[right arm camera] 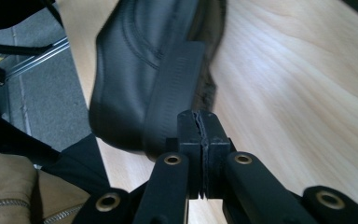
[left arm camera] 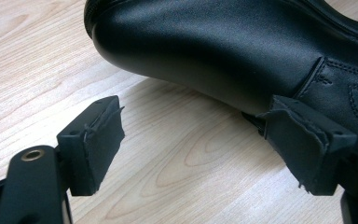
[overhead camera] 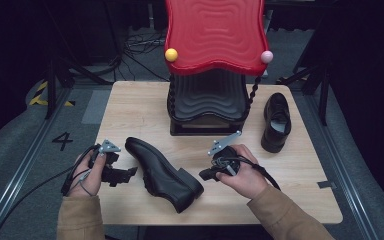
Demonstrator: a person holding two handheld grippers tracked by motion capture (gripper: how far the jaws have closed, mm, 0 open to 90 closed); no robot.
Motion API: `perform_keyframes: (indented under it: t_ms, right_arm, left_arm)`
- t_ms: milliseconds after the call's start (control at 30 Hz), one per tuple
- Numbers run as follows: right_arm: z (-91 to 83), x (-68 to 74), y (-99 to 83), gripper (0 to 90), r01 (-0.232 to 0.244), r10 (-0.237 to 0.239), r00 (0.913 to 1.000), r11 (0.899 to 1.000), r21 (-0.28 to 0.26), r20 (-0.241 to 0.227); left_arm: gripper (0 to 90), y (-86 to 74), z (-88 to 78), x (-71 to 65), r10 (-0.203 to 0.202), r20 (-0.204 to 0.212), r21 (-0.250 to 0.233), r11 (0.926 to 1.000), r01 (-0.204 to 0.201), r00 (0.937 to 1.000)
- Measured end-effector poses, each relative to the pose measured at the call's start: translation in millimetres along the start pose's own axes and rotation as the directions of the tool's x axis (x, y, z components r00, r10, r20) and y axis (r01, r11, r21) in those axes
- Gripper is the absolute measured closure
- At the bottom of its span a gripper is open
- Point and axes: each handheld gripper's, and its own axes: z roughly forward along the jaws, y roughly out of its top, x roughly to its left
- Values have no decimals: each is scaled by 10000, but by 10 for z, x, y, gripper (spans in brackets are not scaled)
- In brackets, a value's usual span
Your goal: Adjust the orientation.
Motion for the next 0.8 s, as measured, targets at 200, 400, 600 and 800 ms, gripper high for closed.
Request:
perform_keyframes:
  t_ms: [200,400,600,800]
  right_arm:
    - [143,109,57,893,319,-314,9989,9994,133,-334]
    - [216,155,59,893,381,-369,9986,9988,302,-390]
    - [234,160,44,899,552,-544,9981,9981,265,-295]
    - [215,122,40,900,463,-457,9987,9986,262,-230]
  left_arm:
    - [199,1,1,-3,13,-2,34,10000,-13,10000]
    - [199,5,5,-7,32,46,15,10000,-32,10000]
    - [200,0,4,4,14,33,0,10000,-14,10000]
    - [199,1,-6,-4,3,37,-22,10000,-3,10000]
